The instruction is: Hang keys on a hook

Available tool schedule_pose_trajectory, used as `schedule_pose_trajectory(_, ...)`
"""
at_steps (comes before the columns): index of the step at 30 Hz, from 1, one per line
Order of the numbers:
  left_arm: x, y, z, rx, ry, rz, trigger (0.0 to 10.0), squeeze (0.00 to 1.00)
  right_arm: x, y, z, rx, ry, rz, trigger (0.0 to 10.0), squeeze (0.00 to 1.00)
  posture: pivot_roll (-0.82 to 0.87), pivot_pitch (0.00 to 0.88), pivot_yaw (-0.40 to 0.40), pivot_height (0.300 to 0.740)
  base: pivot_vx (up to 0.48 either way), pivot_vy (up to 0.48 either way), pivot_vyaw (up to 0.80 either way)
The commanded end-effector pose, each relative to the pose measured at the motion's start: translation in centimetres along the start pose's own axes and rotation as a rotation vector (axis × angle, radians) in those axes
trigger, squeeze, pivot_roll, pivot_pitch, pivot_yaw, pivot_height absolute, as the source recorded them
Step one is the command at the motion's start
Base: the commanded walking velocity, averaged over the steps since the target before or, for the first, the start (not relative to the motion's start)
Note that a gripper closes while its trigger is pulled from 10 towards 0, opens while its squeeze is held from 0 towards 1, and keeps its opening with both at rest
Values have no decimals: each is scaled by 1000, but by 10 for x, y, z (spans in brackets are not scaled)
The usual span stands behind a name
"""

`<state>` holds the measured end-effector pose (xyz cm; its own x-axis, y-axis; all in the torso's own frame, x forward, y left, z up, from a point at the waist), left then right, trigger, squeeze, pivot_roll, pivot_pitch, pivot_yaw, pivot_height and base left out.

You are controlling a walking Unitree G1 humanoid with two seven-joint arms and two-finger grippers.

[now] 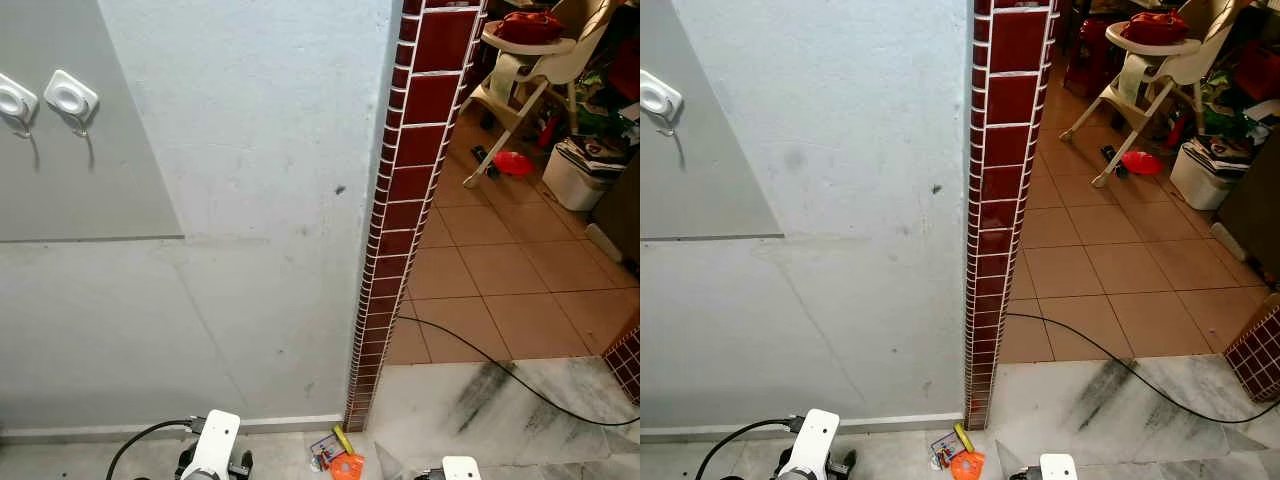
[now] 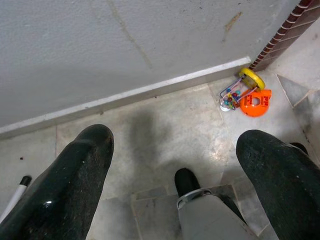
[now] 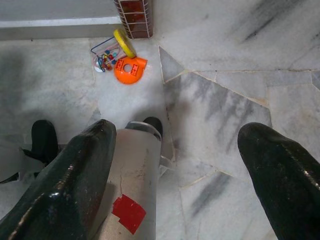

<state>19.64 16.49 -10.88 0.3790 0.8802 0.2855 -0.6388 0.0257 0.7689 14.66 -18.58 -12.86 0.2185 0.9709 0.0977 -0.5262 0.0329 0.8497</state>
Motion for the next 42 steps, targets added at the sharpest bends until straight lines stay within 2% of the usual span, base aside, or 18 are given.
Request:
schedule_pose_trajectory(1, 4, 8, -38, 170, 1, -51, 10000, 0, -10, -1, 5, 27, 29, -36, 10000, 0, -34, 0, 39, 732, 0, 0, 0)
schedule_pose_trajectory(2, 4, 9, -40, 171, -14, -52, 10000, 0, -8, -2, 7, 27, 49, -28, 10000, 0, -34, 0, 39, 732, 0, 0, 0)
schedule_pose_trajectory(5, 2, 9, -41, 171, 34, -54, 10000, 0, -9, -3, 10, 31, 44, -35, 10000, 0, -36, 0, 36, 732, 0, 0, 0)
schedule_pose_trajectory(36, 2, 9, -42, 176, 17, -52, 10000, 0, -10, -3, 9, 41, 61, -40, 10000, 0, -36, 0, 36, 732, 0, 0, 0)
schedule_pose_trajectory(37, 2, 10, -42, 177, 14, -51, 10000, 0, -10, -3, 10, 37, 82, -45, 10000, 0, -35, 0, 40, 732, 0, 0, 0)
schedule_pose_trajectory(39, 21, 1, -14, 81, 57, -17, 10000, 0, -16, -4, 34, -49, 45, -39, 10000, 0, -51, 0, 43, 732, 0, 0, 0)
schedule_pose_trajectory(42, 22, 1, -12, 73, 65, -15, 10000, 0, -17, -4, 37, -59, 41, -42, 10000, 0, -50, 0, 43, 732, 0, 0, 0)
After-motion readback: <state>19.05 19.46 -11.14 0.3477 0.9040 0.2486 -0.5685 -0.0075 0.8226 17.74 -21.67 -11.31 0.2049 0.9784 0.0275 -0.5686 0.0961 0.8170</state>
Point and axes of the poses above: a point about 5 cm out from each wrist's last joint towards the gripper, its own y axis pointing back from the gripper into the wrist, its own z axis along the axis of the wrist's last joint, x = y × z, the point moved 3 cm from there along -y, pointing out of the wrist towards the gripper, and after that the axes turned 15 degrees about -y, right-handed, at the moved point
